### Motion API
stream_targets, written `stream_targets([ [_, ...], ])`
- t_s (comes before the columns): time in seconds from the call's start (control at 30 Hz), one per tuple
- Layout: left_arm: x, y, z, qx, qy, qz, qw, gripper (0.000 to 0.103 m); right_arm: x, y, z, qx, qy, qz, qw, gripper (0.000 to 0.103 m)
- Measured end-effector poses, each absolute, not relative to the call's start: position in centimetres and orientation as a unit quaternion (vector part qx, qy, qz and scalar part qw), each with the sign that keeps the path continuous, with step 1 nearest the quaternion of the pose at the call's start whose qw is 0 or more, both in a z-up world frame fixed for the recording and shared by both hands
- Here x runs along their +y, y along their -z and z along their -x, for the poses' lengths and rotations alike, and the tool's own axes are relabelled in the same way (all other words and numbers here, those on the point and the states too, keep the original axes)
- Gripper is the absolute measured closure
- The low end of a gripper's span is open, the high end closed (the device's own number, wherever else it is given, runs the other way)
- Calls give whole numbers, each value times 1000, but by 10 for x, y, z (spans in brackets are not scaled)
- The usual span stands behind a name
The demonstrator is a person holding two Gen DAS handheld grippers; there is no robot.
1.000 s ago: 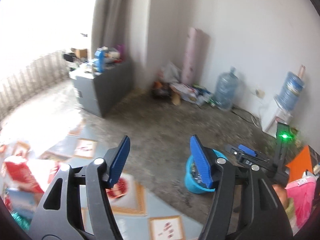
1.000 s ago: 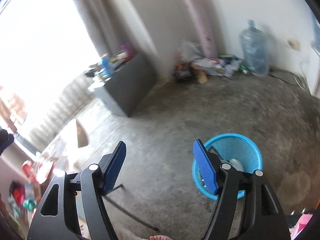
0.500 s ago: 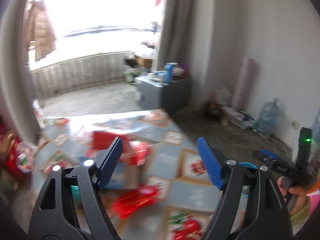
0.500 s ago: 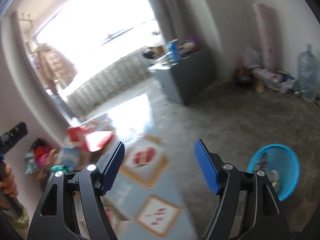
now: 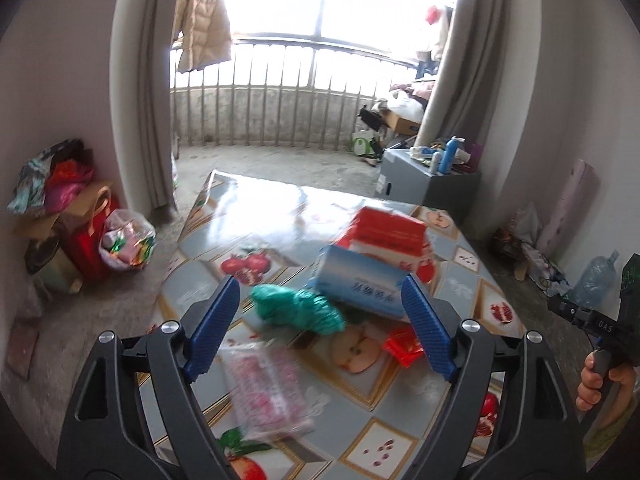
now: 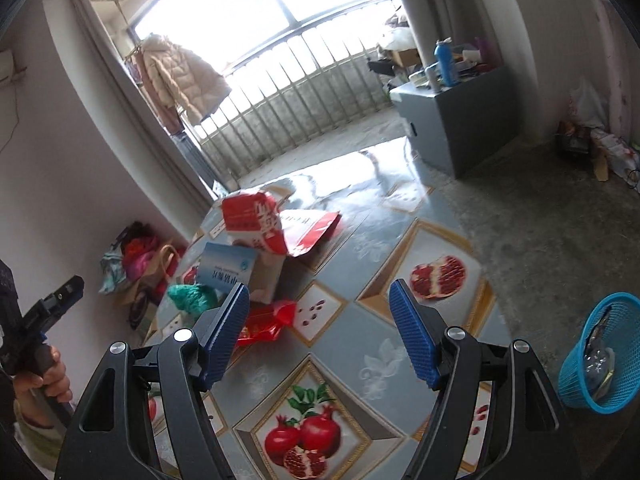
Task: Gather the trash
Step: 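Move both open grippers back over the table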
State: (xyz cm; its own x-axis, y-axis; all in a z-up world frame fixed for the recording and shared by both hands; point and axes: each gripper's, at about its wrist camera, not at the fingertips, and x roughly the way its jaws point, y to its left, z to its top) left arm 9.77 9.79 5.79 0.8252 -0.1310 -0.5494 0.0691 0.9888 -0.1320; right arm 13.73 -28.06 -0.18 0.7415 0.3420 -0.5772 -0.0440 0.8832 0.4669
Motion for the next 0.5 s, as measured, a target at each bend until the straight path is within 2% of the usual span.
stream_targets([
  [0.5, 158, 23, -108, 369, 32, 104, 923, 25, -218, 40, -188, 429, -143, -202, 869, 33],
])
